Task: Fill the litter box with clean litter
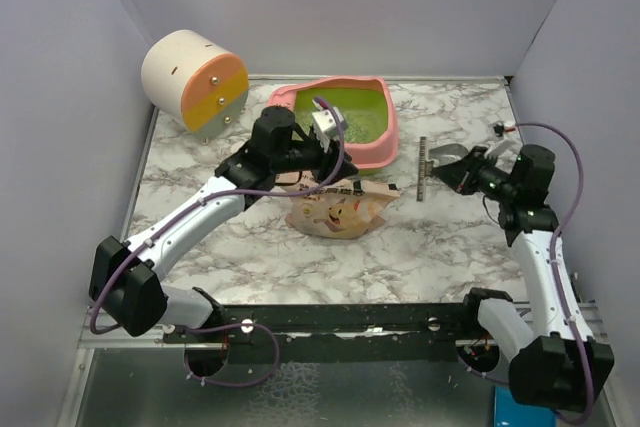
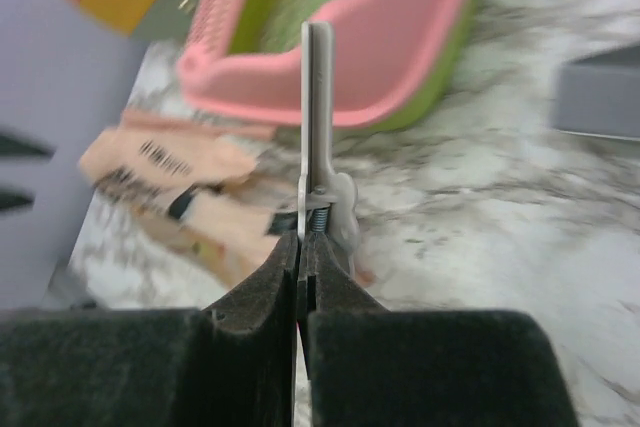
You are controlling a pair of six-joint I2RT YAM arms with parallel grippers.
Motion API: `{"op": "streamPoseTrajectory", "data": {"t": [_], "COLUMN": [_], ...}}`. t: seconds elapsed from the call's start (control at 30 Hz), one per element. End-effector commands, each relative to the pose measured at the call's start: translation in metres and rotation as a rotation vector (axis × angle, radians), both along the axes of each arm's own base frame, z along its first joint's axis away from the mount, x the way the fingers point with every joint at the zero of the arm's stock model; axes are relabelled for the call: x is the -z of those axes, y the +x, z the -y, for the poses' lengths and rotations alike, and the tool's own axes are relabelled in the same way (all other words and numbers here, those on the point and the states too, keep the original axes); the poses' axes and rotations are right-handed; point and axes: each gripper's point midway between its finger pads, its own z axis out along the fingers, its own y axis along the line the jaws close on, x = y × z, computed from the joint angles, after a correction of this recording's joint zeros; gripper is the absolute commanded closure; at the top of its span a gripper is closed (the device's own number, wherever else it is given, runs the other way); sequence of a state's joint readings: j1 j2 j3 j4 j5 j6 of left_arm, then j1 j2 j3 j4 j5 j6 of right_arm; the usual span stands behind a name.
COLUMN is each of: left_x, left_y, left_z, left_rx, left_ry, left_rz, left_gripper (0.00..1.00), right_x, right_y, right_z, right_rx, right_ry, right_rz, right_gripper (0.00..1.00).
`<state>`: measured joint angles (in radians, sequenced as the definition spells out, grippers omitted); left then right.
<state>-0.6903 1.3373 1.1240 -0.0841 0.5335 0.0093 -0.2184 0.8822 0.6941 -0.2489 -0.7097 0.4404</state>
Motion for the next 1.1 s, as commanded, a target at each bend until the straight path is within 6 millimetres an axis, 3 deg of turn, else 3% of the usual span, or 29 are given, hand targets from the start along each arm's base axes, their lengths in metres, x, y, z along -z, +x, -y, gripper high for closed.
{"op": "streamPoseTrajectory", "data": {"t": [0.0, 0.1, 0.23, 0.33, 0.53, 0.8, 1.07], "left_x": [-0.048, -0.048, -0.029, -0.025, -0.030, -0.048, -0.016], "left_y": [-0.010, -0.010, -0.003, -0.009, -0.018, -0.043, -0.035], "left_z": [-0.003, -0.011, -0.022, -0.024, -0.025, -0.030, -0.048], "left_rx": [0.150, 0.143, 0.044, 0.064, 0.103, 0.199, 0.062], "left_ry": [-0.237, -0.297, -0.215, -0.174, -0.185, -0.208, -0.090], "left_rz": [-0.207, -0.272, -0.277, -0.307, -0.305, -0.264, -0.282], "left_gripper": [0.63, 0.63, 0.61, 0.60, 0.60, 0.60, 0.60], "right_x": [-0.037, -0.052, -0.073, -0.080, -0.063, -0.055, -0.056], "right_y": [-0.024, -0.039, -0.053, -0.065, -0.072, -0.067, -0.072], "right_z": [-0.076, -0.104, -0.121, -0.142, -0.181, -0.185, -0.179], "right_rx": [-0.440, -0.597, -0.725, -0.859, -0.954, -0.939, -0.899], "right_ry": [-0.025, -0.001, 0.010, 0.028, -0.094, -0.113, -0.124], "right_rz": [0.197, 0.266, 0.334, 0.337, 0.290, 0.272, 0.271], "right_gripper": [0.99, 0.99, 0.99, 0.99, 0.99, 0.99, 0.99]}}
